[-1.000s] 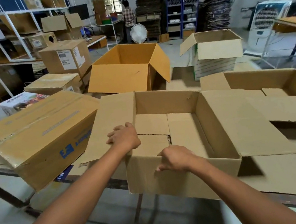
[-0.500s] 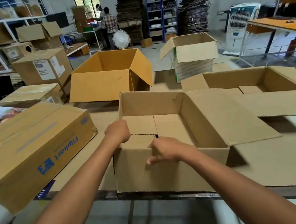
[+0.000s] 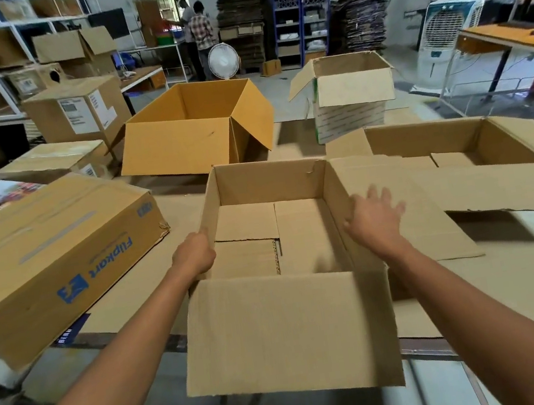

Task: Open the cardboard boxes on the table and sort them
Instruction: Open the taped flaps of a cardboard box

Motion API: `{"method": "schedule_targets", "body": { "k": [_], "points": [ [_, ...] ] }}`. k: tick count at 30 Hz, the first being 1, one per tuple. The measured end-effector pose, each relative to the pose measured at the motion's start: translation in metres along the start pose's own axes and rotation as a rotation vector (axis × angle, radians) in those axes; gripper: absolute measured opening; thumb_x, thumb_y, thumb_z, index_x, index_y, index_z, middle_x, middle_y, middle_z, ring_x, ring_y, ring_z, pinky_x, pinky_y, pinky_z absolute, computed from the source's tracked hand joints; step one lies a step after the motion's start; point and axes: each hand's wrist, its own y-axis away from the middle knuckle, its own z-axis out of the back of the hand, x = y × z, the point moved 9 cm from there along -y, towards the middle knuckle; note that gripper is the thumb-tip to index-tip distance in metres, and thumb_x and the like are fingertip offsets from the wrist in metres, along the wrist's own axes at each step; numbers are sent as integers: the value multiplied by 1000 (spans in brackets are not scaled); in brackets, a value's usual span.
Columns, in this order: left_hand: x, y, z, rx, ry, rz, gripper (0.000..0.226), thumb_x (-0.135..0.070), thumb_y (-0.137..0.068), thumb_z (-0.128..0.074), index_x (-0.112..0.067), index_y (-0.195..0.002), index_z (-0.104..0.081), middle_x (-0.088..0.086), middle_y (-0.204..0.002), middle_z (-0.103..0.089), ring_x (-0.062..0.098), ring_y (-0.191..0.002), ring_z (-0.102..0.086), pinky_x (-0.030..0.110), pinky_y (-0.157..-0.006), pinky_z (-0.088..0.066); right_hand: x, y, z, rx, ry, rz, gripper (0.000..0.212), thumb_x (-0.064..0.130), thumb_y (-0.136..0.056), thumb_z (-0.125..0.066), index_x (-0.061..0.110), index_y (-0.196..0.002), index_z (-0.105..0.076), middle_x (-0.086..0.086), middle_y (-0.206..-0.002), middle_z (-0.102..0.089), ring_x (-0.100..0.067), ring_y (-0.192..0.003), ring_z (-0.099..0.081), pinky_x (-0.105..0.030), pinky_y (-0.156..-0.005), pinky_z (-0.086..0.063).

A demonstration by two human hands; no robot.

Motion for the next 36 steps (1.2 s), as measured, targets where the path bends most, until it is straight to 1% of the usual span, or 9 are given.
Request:
{"method": "schedule_targets", "body": {
  "k": [3, 8, 11, 14, 19, 24, 26, 30, 36],
  "points": [
    [17, 1, 5, -36, 66, 46, 53, -9, -91, -50, -6, -143, -38, 21, -119, -60, 40, -107, -60, 43, -77, -48, -42, 12, -33, 254, -94, -195, 50, 36, -90, -58, 19, -135, -44, -22, -151, -34, -45, -139, -29, -64, -108, -29],
    [56, 7, 20, -80, 132, 97, 43, -1, -91, -50, -2, -133, -42, 29, -122, -61, 44, -110, -59, 45, -85, -49, -13, 38, -51, 302, -49, -80, 72, 31, -97, -50, 16, -157, -12, -22, -163, -8, -50, -146, -10, -67, -112, -21],
    [53, 12, 23, -87, 136, 92, 42, -2, -91, -52, -3, -132, -44, 29, -121, -61, 44, -110, -59, 46, -86, -48, 2, 44, -54, 325, -35, -27, 72, 19, -100, -46, 12, -159, -6, -25, -163, -4, -56, -144, -10, -68, -110, -24],
    [44, 13, 25, -91, 146, 89, 37, -5, -90, -55, -7, -125, -48, 27, -117, -63, 43, -107, -60, 47, -85, -50, 1, 44, -54, 314, -16, 4, 68, 7, -100, -41, 9, -158, -7, -28, -162, -7, -61, -141, -14, -67, -108, -29],
    [26, 26, 22, -48, 164, 109, 45, -4, -89, -53, -4, -133, -43, 29, -124, -60, 44, -113, -58, 41, -86, -44, 2, 48, -51, 286, 5, 77, 64, 5, -100, -36, 8, -158, -10, -30, -160, -12, -63, -137, -21, -64, -106, -34],
    [10, 57, 28, -141, 172, 80, 47, -10, -91, -58, -3, -136, -46, 27, -124, -60, 40, -114, -56, 41, -86, -43, 2, 52, -44, 254, -16, 177, 56, 13, -98, -48, 9, -151, -30, -23, -161, -17, -52, -146, -13, -68, -113, -19],
    [3, 71, 31, -206, 186, 27, 47, -17, -96, -57, -2, -139, -46, 27, -130, -57, 40, -120, -52, 43, -95, -42, 8, 53, -40, 240, -81, 231, 59, 25, -94, -57, 11, -148, -35, -20, -163, -16, -44, -150, -10, -66, -115, -16],
    [-1, 115, 35, -287, 136, 39, 56, -34, -102, -48, -11, -151, -34, 20, -152, -36, 37, -139, -33, 51, -113, -33, 49, 64, -27, 157, -271, 408, 57, 29, -94, -53, 15, -148, -40, -19, -163, -21, -36, -151, -15, -52, -118, -26],
    [1, 191, 83, -505, 189, 20, 53, -37, -100, -44, -13, -148, -42, 17, -154, -36, 35, -143, -30, 50, -116, -26, 116, 114, 4, 126, -647, 603, 51, 28, -96, -57, 20, -146, -46, -11, -160, -33, -27, -147, -29, -36, -118, -26]
  ]
}}
